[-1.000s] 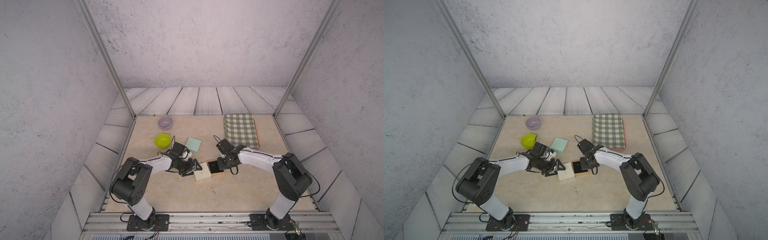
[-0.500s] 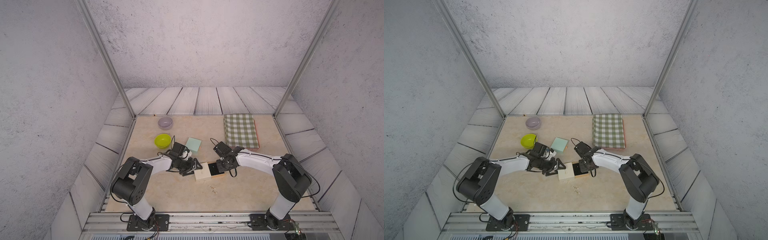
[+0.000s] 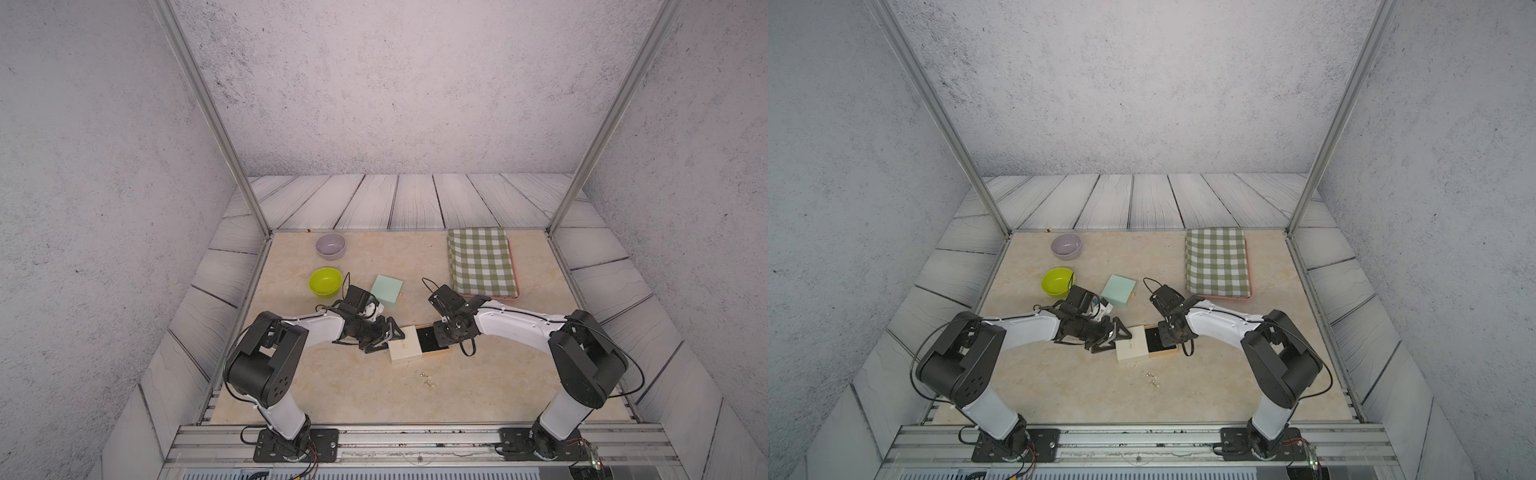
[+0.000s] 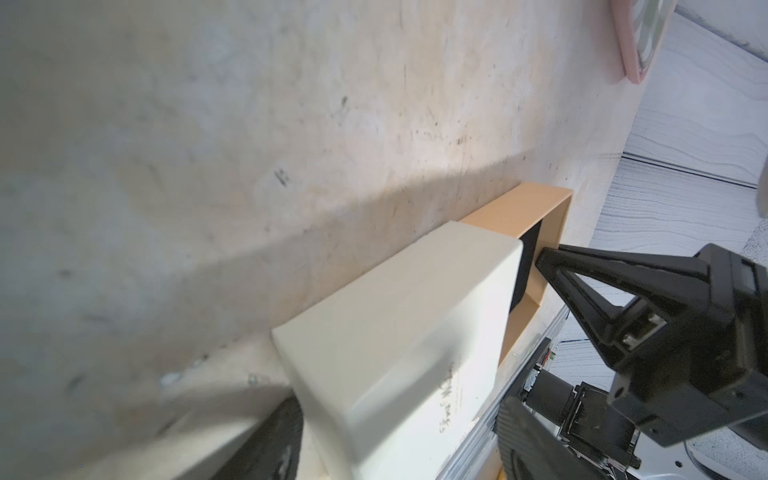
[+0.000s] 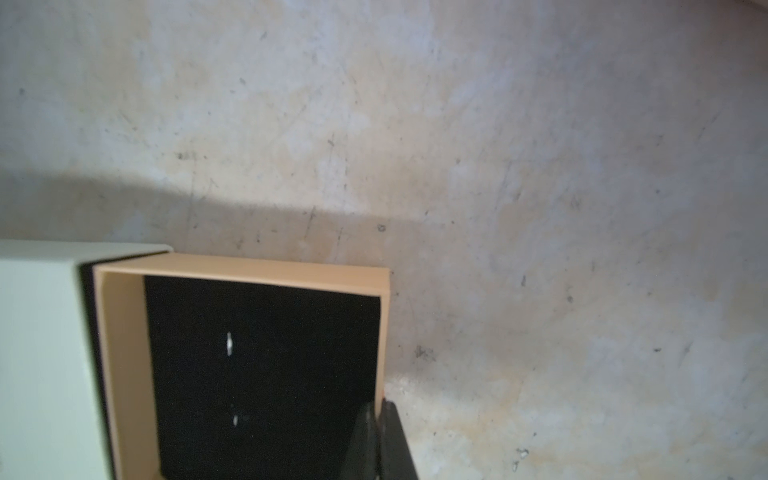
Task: Place the earrings into the drawer-style jewelry box
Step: Adjust the drawer in the jewelry box.
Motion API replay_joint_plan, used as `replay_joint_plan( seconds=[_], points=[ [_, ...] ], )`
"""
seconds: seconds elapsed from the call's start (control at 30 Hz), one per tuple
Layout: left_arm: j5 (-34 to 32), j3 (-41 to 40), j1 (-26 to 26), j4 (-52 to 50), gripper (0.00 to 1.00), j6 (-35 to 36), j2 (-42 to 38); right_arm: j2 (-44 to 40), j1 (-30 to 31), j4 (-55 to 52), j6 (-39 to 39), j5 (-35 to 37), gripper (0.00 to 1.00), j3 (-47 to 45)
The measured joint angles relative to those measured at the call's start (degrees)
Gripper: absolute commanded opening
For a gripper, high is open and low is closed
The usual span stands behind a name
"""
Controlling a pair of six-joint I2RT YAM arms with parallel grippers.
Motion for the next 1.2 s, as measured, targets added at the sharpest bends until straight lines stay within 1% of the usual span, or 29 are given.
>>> replay_joint_plan(
  seconds=[0.23, 0.43, 0.73, 0.8, 0.83, 0.9, 0.93, 1.2],
  points=[
    [0.07, 0.00, 0.02, 0.00, 0.77, 0.02, 0.02, 0.04, 0.22, 0.04, 2.73, 0.20, 0.00, 0.00],
    [1.01, 0.00, -0.04, 1.01, 0.77, 0.04, 0.59, 0.74, 2.16, 1.25, 4.85, -0.48, 0.00, 0.48],
    [1.22, 0.09, -0.04, 1.09, 0.77, 0.17, 0.76, 1.60, 2.75, 1.62, 5.11, -1.33, 0.01, 1.53],
    [1.25, 0.09, -0.02, 1.07, 0.77, 0.35, 0.76, 1.60, 2.82, 1.73, 5.11, -1.60, 0.08, 1.51],
    [1.25, 0.13, -0.02, 1.01, 0.77, 0.48, 0.76, 1.60, 2.84, 1.77, 5.11, -1.66, 0.14, 1.51],
    [1.18, 0.28, 0.02, 0.61, 0.77, 0.90, 0.79, 1.49, 2.82, 1.62, 5.03, -1.70, 0.23, 1.53],
    [1.09, 0.37, 0.22, 0.37, 0.77, 1.16, 0.79, 1.31, 2.82, 1.53, 5.07, -1.68, 0.25, 1.53],
    [0.98, 0.87, 2.75, -1.53, 0.77, 3.45, 0.79, -1.84, 2.93, 1.36, 4.83, -1.62, 0.26, 1.53]
  ],
)
